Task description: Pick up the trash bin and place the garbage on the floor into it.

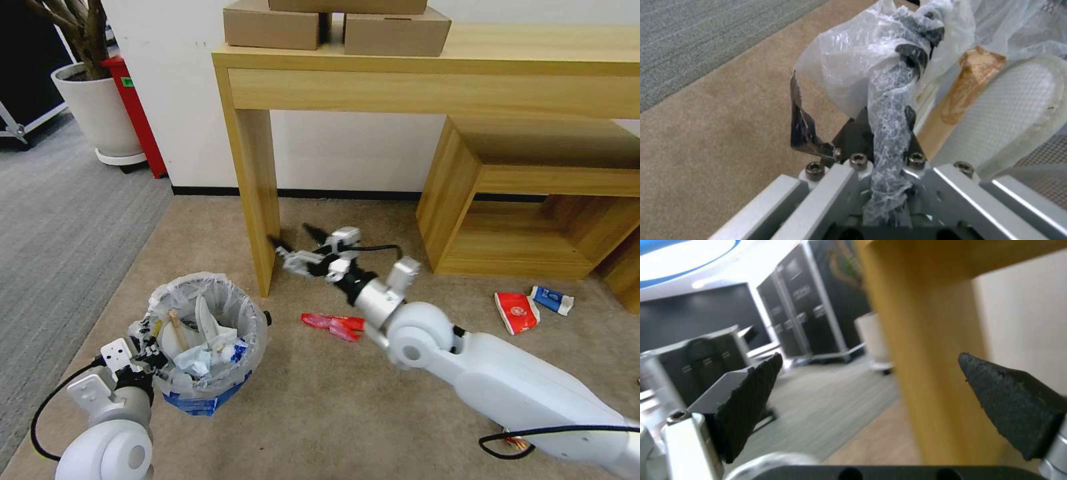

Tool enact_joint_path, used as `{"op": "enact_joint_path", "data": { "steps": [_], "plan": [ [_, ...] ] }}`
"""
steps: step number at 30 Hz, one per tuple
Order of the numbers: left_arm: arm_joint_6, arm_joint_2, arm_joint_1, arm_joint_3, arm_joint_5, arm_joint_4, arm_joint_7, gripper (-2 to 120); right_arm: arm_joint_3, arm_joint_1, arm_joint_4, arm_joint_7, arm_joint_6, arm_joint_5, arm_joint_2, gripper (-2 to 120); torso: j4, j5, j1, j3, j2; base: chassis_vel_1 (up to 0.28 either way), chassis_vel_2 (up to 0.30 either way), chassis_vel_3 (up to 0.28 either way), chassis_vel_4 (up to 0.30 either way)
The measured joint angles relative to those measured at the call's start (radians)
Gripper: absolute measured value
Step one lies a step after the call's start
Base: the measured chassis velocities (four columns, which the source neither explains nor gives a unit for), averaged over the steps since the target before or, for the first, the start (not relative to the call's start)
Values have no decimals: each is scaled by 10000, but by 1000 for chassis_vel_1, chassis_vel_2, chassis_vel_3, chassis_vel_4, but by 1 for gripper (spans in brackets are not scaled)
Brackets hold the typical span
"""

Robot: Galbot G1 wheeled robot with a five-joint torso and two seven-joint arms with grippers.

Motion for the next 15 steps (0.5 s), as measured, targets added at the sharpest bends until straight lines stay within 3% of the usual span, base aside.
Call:
{"op": "enact_joint_path", "data": {
  "steps": [6,10,15],
  "plan": [
    [-51,-48,16,-9,0,20,12,0,2321,-2198,27,-177,47,-750,6,100,-3,3,0,0,0,0,0,0,0],
    [-60,-63,24,-8,2,24,15,0,3151,-3101,8,-395,65,-928,137,100,-2,2,-1,-1,0,0,0,0,0],
    [-74,-68,47,-9,11,24,17,0,3492,-3536,22,-593,92,-1039,158,100,-1,0,-1,-1,0,0,0,0,0]
  ]
}}
